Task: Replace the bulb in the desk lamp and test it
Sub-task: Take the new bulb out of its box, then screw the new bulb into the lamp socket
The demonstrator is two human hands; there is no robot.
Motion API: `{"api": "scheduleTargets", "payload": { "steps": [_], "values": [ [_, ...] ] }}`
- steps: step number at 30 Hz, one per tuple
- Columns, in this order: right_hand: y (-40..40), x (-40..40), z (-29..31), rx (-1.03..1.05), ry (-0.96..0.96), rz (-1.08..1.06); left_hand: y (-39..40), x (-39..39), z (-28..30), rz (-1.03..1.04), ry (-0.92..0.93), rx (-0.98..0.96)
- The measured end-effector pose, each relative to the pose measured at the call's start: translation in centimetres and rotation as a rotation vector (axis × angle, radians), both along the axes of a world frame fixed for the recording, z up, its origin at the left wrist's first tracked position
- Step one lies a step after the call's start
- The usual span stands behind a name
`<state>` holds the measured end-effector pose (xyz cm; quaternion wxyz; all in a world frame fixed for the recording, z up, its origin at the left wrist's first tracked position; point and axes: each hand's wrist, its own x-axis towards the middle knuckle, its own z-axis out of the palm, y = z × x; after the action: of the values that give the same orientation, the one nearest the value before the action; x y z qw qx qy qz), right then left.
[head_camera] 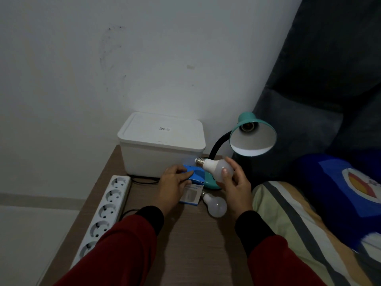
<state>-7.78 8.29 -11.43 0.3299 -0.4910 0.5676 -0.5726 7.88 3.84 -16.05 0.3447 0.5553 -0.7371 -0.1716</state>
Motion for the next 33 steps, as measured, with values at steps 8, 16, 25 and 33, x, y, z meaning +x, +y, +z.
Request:
{"api": "scheduleTargets", "payload": {
  "steps": [8,16,25,33],
  "values": [
    [0.7,0.1,0.5,0.004,-0.038,0.029,0.3,0.7,0.1,-0.039,-0.241,0.006],
    [2.7,1.1,2.1,-0.197,-0.251,-0.335,-0.8,-0.6,6.3,-0.011,0.059,-0.026],
    [-0.6,-0.4,5.5,-0.038,-0.094,-0.520,-3.1,-7.9,15.2,-0.278,0.049,-0.258],
    [-3.7,-1.7,5.8,0.064,-0.078,-0.497,-5.2,-9.5,15.3,-0.304,0.052,-0.214]
  ]
}}
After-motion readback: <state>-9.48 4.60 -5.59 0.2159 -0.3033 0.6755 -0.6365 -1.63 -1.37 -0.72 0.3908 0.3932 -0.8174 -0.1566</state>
